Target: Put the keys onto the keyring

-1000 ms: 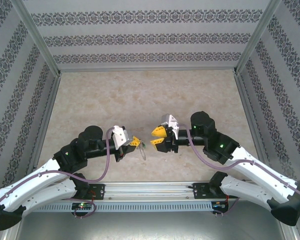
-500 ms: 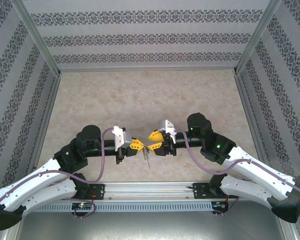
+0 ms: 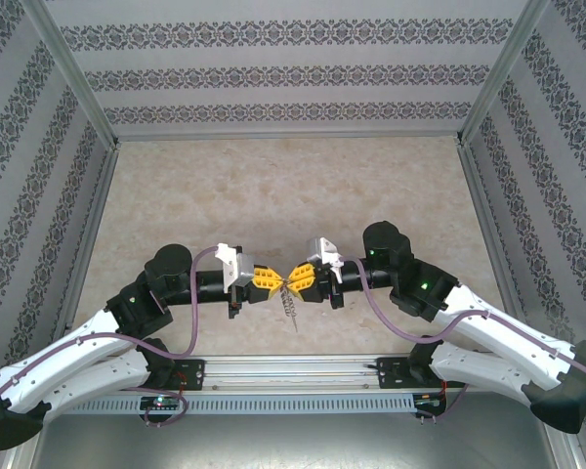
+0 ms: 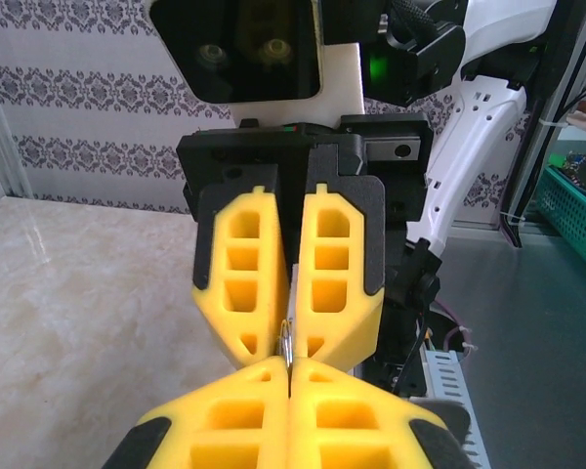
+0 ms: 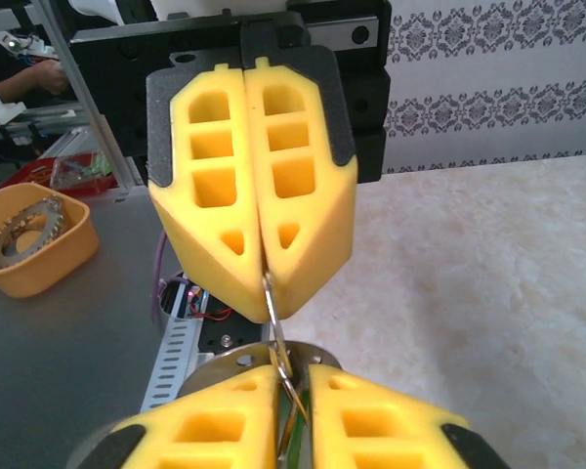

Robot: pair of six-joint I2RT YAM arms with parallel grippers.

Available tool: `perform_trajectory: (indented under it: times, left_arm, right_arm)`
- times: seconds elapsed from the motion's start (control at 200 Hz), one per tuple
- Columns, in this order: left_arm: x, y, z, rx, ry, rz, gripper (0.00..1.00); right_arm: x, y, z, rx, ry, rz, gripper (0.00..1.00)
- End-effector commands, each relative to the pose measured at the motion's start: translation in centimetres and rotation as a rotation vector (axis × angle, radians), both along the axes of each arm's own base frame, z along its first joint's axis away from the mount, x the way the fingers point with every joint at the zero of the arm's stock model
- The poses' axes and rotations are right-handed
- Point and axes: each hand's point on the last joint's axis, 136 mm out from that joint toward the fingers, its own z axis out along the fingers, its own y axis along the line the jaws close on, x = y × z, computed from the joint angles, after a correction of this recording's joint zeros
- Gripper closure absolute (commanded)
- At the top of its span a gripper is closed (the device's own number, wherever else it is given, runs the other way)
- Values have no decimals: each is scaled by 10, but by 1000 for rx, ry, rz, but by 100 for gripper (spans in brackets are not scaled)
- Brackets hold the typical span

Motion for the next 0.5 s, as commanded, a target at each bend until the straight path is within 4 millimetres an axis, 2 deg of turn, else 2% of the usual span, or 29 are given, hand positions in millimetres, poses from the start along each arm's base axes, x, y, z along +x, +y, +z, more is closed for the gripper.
perform_trajectory:
  times: [0.0,0.36,0.495]
  left_arm:
    - [-5,-2,19,-83,-40,-22,100]
    - [-2,-2,17,-99,-41,-7,100]
    - [-2,-2,18,-112,-43,-9,100]
  right_arm:
    - [-7,2,11,43,-45,38,87]
    - [-13,1,19,79,-63,57,81]
    - [-13,0,20,81,-66,52,82]
